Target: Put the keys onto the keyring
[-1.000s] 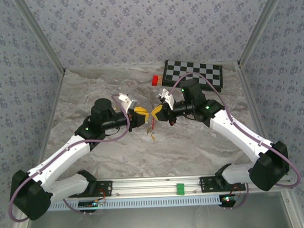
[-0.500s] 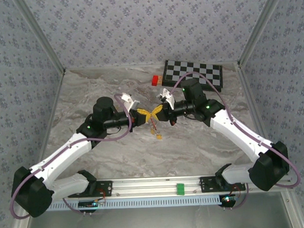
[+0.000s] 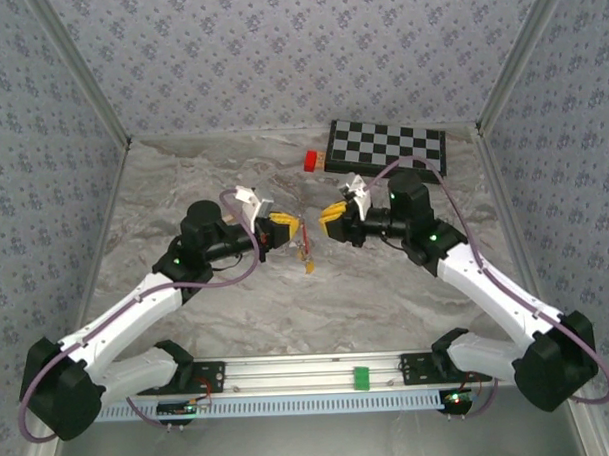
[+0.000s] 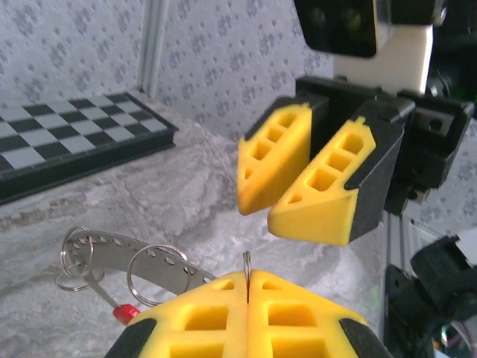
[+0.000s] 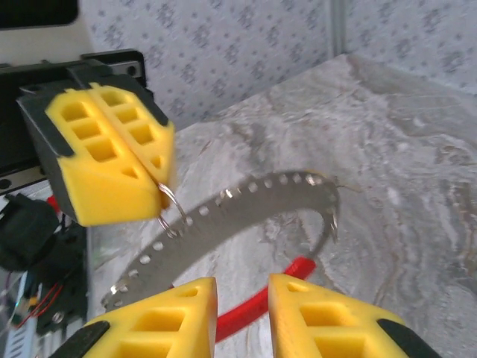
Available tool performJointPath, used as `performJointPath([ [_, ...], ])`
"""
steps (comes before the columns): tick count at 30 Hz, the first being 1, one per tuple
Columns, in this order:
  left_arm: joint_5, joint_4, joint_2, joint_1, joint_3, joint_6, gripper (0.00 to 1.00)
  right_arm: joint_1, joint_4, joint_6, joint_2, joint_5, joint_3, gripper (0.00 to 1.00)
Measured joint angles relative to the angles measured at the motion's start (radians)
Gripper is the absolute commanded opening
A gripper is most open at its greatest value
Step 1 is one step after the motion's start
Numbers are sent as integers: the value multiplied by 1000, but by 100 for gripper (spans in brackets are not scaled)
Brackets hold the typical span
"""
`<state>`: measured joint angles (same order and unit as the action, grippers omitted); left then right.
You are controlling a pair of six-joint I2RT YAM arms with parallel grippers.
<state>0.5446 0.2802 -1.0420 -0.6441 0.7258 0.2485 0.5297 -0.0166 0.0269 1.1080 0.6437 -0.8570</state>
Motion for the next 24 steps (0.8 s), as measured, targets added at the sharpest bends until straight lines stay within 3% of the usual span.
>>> performJointPath([
  [17,-204,391,-61,-117,-53,119,0,138,-229,128,-19,-164,92,25],
  [24,-281,484,-67,-138,-95,169,0,128,-256,185,-37,-200,110,24],
])
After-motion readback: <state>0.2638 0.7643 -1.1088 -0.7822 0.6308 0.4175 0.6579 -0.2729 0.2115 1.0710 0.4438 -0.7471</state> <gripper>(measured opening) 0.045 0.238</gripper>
